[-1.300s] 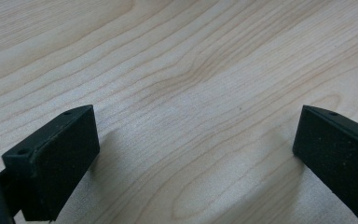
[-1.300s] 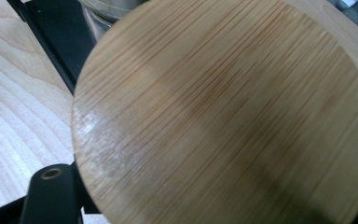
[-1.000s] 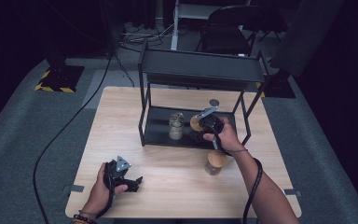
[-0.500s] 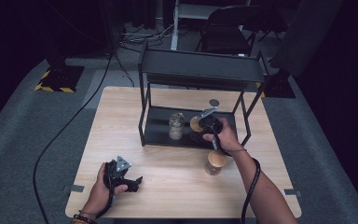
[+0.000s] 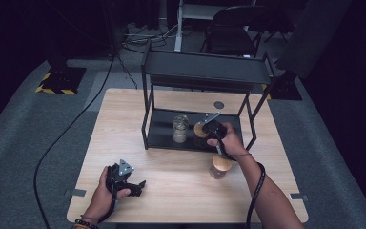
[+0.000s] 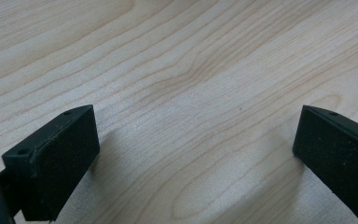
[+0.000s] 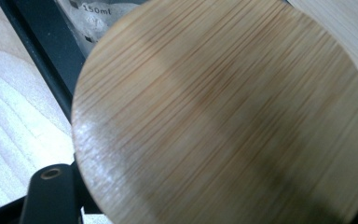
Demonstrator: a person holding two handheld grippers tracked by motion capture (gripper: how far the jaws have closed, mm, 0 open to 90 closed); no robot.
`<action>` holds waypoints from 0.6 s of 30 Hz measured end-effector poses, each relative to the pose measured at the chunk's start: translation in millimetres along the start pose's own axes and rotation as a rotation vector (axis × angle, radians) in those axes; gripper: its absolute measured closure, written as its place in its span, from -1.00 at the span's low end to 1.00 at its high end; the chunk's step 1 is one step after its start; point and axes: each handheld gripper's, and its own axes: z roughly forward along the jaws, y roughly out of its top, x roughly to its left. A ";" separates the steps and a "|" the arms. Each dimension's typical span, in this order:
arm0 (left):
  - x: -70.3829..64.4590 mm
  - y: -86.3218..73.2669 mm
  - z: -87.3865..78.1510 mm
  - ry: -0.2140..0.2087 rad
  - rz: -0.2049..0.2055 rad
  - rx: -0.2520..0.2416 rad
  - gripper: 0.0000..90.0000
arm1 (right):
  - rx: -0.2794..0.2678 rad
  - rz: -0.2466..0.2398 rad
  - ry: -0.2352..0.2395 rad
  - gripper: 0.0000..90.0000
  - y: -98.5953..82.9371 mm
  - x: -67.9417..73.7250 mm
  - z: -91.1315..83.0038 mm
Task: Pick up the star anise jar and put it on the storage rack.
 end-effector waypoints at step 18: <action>0.0 0.0 0.0 0.000 0.000 0.000 -1.00 | 0.013 0.061 0.032 -0.47 -2.9 -6.3 2.9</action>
